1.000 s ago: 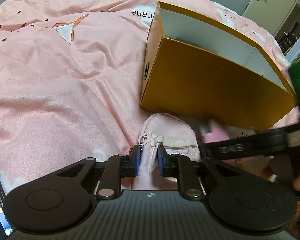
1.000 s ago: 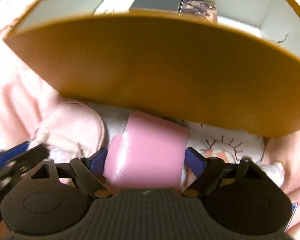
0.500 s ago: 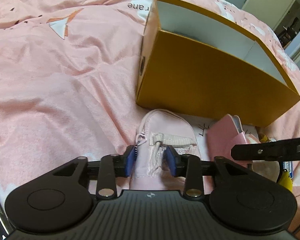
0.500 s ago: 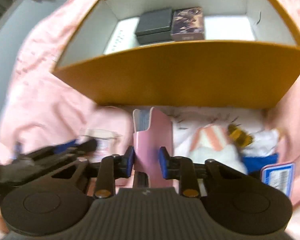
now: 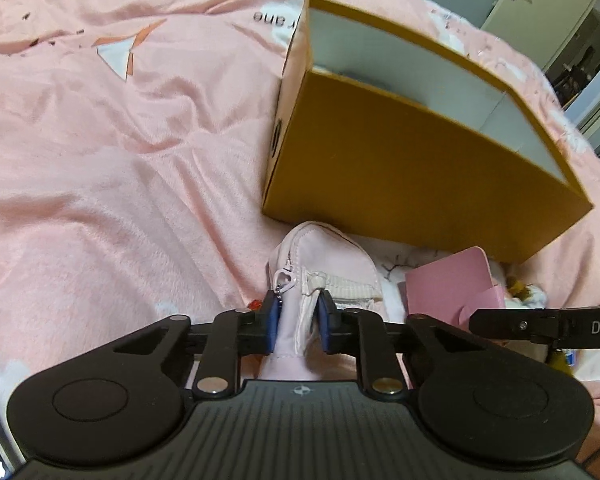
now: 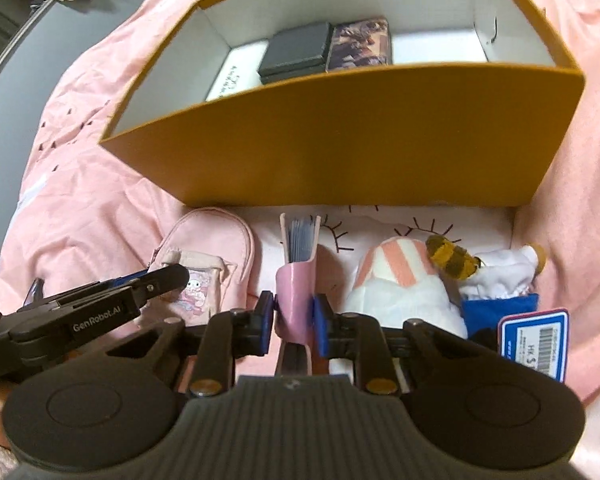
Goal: Organize objects
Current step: 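Grasp the pink card holder with the right gripper while the left gripper holds the pouch, then lift the pouch and card holder over the orange box with both grippers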
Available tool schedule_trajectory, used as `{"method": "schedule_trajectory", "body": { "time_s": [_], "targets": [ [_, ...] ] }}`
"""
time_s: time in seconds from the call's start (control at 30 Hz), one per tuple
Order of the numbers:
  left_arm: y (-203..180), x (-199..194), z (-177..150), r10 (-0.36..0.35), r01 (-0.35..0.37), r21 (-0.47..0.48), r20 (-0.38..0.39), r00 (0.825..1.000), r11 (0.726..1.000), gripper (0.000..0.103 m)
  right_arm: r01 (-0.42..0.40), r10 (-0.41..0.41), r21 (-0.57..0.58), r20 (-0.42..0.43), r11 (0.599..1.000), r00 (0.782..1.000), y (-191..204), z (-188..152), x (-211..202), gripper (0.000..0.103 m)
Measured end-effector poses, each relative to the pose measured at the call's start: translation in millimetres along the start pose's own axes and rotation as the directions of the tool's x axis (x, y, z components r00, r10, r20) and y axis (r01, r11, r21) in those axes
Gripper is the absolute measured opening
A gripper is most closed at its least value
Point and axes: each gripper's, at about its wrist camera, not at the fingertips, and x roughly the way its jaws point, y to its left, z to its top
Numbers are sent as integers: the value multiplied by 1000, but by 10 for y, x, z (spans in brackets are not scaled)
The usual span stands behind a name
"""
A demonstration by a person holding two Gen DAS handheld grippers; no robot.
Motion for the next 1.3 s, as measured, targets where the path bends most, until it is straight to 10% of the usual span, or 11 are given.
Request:
{"method": "schedule_trajectory", "body": {
  "time_s": [0.4,0.9,1.3],
  "targets": [
    [-237,-757,106,-132,131,16,179,975,991,17,-66,74,-53,156,996,985,83,-51,-728,22],
    [-405,-996,1005,-231,232,35,316,920,972,17,-124,130,-40,407,991,904,67,657,-1385,21],
    [-376,-311,1424,-159,157,28,231,960,987,17,-111,91,112,173,987,981,-219,1233,-60,21]
  ]
}}
